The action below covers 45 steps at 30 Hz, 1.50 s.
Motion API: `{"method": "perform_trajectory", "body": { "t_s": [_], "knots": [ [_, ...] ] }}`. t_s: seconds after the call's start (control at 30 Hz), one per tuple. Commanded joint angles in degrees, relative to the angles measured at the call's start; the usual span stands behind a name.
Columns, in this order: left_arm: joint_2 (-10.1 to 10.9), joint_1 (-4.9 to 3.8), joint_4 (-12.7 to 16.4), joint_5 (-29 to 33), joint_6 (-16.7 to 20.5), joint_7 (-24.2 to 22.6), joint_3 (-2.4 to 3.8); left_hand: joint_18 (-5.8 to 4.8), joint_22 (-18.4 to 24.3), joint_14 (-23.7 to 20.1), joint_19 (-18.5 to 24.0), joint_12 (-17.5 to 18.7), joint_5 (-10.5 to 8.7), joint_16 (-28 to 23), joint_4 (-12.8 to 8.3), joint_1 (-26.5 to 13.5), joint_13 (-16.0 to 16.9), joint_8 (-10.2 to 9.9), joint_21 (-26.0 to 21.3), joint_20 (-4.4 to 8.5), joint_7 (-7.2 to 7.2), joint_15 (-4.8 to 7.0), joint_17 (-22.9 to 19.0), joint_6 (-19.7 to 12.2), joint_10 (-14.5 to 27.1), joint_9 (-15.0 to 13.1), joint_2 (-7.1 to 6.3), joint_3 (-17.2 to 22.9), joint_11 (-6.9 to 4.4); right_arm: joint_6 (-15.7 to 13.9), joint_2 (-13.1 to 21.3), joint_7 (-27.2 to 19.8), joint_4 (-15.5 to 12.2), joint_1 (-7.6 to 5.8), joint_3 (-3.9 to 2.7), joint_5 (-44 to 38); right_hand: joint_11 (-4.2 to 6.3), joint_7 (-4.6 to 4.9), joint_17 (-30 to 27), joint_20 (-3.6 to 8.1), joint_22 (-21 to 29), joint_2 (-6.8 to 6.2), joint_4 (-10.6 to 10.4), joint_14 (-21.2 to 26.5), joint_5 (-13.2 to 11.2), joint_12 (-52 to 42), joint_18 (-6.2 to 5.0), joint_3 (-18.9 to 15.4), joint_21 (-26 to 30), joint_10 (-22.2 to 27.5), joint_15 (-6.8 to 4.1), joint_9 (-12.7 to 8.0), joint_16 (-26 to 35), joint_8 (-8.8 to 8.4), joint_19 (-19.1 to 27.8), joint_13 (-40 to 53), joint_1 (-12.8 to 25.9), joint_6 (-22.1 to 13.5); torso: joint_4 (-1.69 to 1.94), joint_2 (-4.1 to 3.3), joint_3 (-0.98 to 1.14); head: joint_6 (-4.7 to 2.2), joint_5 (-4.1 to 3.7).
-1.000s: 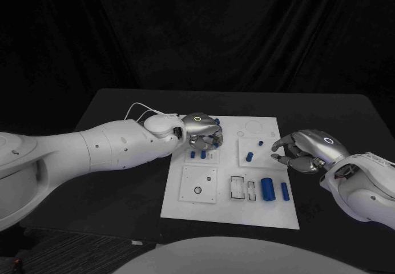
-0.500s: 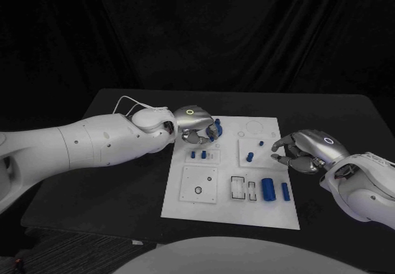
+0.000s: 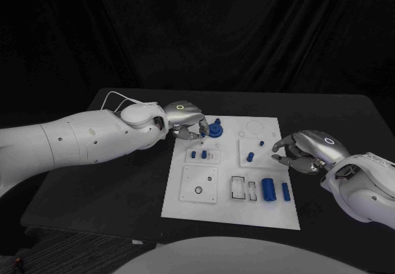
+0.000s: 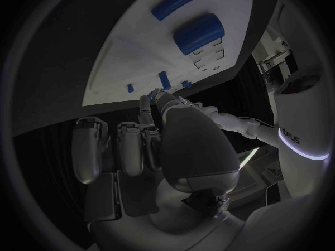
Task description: Assemble the parts on the task board
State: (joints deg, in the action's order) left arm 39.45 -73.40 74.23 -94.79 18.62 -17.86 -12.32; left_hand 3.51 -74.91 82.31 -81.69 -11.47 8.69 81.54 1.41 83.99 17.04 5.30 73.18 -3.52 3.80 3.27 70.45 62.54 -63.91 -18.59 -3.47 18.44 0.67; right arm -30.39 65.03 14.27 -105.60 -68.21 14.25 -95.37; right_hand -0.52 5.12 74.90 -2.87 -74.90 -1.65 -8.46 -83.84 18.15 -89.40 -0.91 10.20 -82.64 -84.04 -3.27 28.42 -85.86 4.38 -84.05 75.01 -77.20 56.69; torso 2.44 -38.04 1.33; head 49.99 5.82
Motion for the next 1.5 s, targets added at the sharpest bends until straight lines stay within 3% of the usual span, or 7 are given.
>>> {"method": "perform_trajectory", "body": {
  "t_s": [0.03,0.4,0.67,0.93,1.5],
  "knots": [
    [0.22,0.04,0.45,-0.03,-1.64,0.38,0.04,0.36,-9.96,0.55,0.28,0.43,-0.29,0.27,0.29,-0.33,-0.12,-0.31,-0.12,0.14,0.05,-0.05,0.27,0.43,-0.45,0.03,-0.17,0.1,-0.05,0.17,0.12,0.16,-0.07,0.18,-0.02,-0.09,0.41,-0.16,4.95,0.21,-12.5,-0.25,0.08,-4.24,-0.07,0.35,-1.05,0.27,0.24,-5.15,-0.38,-0.06,0.21,-0.14,-2.56,13.84,-0.42,0.38,0.01,-0.06,-0.06,0.01,0.06],
    [-0.02,0.77,-0.55,-0.03,-1.74,1.02,0.03,0.36,-9.95,0.58,0.28,0.77,-0.36,0.25,0.54,-0.75,-0.33,-0.41,-0.21,0.22,0.1,-0.01,0.05,0.61,-0.85,0.09,-0.4,-0.03,0.02,0.03,0.11,0.15,0.01,0.34,-0.02,-0.09,0.41,-0.16,4.95,0.21,-12.5,-0.25,0.08,-4.24,-0.07,0.35,-1.05,0.27,0.24,-5.15,-0.38,-0.06,0.21,-0.14,-2.56,13.84,-0.42,0.38,-0.23,0.0,-0.05,0.01,0.46],
    [-0.34,1.32,-1.03,-0.03,-1.93,1.27,0.03,0.38,-9.92,0.55,0.33,0.88,-0.44,0.2,0.66,-0.9,-0.39,-0.46,-0.32,0.23,0.11,-0.01,-0.08,0.62,-0.92,0.11,-0.42,-0.07,0.04,-0.08,0.21,0.19,-0.01,0.37,-0.02,-0.09,0.42,-0.16,4.88,0.21,-12.52,-0.25,0.14,-4.23,-0.14,0.42,-1.04,0.33,0.19,-5.1,-0.39,-0.07,0.24,-0.15,-2.58,13.76,-0.51,0.38,-0.15,0.02,0.04,0.01,0.37],
    [-0.78,2.08,-1.34,-0.03,-1.79,1.21,0.03,0.37,-9.94,0.54,0.3,0.91,-0.46,0.19,0.71,-0.94,-0.41,-0.45,-0.27,0.24,0.11,-0.01,-0.12,0.67,-0.97,0.11,-0.39,-0.07,0.04,-0.1,0.26,0.17,-0.02,0.38,-0.02,-0.09,0.42,-0.16,4.88,0.21,-12.52,-0.25,0.14,-4.23,-0.14,0.42,-1.04,0.33,0.19,-5.1,-0.39,-0.07,0.24,-0.15,-2.58,13.76,-0.51,0.38,-0.18,0.04,-0.01,0.01,0.3],
    [-1.09,2.32,-1.54,-0.03,-2.49,1.26,0.03,0.49,-9.77,0.27,0.59,1.02,-0.5,-0.12,0.82,-1.06,-0.47,-0.46,-0.86,0.24,0.12,-0.02,-0.84,0.76,-1.1,0.11,-0.34,-0.07,0.05,-0.03,0.28,0.24,-0.03,0.38,-0.02,-0.09,0.42,-0.16,4.88,0.21,-12.52,-0.25,0.14,-4.23,-0.14,0.42,-1.04,0.33,0.19,-5.1,-0.39,-0.07,0.24,-0.15,-2.58,13.76,-0.51,0.38,-0.11,0.06,0.07,0.01,0.34]
  ]
}}
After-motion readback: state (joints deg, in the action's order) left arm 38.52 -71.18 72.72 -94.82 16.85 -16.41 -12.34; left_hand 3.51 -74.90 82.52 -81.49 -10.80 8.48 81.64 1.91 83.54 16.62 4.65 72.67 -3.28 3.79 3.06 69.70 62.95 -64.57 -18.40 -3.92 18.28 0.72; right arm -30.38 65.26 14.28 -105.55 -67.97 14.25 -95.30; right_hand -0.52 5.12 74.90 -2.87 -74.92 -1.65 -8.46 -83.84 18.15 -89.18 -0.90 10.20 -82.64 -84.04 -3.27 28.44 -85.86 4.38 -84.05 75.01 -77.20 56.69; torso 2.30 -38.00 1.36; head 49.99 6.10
